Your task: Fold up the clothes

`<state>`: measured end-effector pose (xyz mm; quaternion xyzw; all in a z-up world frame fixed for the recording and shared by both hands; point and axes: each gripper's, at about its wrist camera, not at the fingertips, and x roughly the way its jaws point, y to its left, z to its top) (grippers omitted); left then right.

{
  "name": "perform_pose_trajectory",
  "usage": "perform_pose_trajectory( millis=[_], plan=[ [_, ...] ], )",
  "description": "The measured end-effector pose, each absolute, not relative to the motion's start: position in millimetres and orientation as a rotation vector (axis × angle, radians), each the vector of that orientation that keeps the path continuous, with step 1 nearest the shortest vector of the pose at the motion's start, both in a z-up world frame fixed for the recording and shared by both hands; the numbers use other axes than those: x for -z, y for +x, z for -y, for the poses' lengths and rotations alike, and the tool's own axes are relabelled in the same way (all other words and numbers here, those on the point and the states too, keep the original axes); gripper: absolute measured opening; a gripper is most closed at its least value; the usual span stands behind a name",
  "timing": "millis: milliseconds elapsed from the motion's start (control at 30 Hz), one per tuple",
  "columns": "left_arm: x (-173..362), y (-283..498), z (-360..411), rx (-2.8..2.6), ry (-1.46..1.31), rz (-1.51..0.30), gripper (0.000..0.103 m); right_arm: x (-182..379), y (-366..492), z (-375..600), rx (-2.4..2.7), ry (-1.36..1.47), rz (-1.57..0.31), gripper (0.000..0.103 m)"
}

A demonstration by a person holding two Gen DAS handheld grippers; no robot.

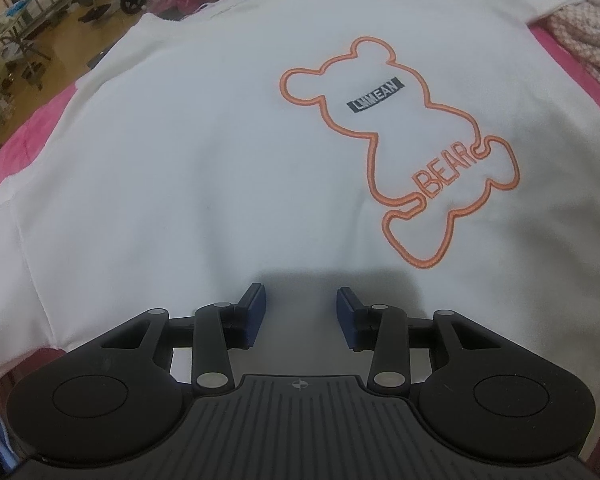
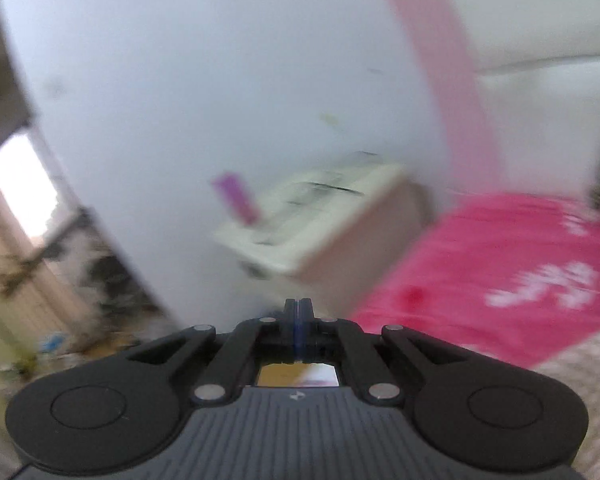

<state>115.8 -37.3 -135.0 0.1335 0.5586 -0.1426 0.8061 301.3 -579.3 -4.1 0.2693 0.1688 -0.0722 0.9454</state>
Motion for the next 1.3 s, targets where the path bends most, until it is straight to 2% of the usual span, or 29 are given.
perform_pose_trajectory(
  millis=[67,133,200,233,333,633,733,800,867,900,933,1100,1300],
  plan=[
    [135,115,37,0.300,0.274,-1.194,0.039,-14,300,562,0.093,0.495,-0.342,0.000],
    [135,114,36,0.302,0.259,-1.191,0.039,-15,311,564,0.170,0.477,-0.432,0.003],
    [134,113,36,0.308,0.253,-1.186,0.039,-1,321,585,0.278,0.564,-0.526,0.026],
    [134,112,36,0.312,0.253,-1.183,0.039,7,325,594,0.323,0.598,-0.566,0.045],
    [135,110,34,0.320,0.250,-1.187,0.039,36,331,617,0.403,0.643,-0.645,0.046],
    [138,121,35,0.334,0.261,-1.225,0.042,108,349,671,0.584,0.744,-0.830,0.056],
    [138,123,36,0.334,0.265,-1.235,0.042,116,359,676,0.568,0.762,-0.830,0.057],
    [138,124,36,0.333,0.266,-1.240,0.042,116,362,674,0.557,0.746,-0.811,0.049],
    [139,124,35,0.329,0.265,-1.242,0.042,114,362,672,0.552,0.725,-0.780,0.020],
    [139,124,35,0.327,0.264,-1.242,0.042,113,360,672,0.547,0.724,-0.755,0.012],
    [139,124,35,0.325,0.264,-1.241,0.042,111,357,671,0.544,0.723,-0.728,0.009],
    [138,122,34,0.318,0.265,-1.234,0.042,77,336,653,0.468,0.673,-0.542,0.008],
    [123,121,30,0.285,0.210,-1.196,0.042,-4,303,573,0.139,0.638,-0.383,0.008]
  ],
)
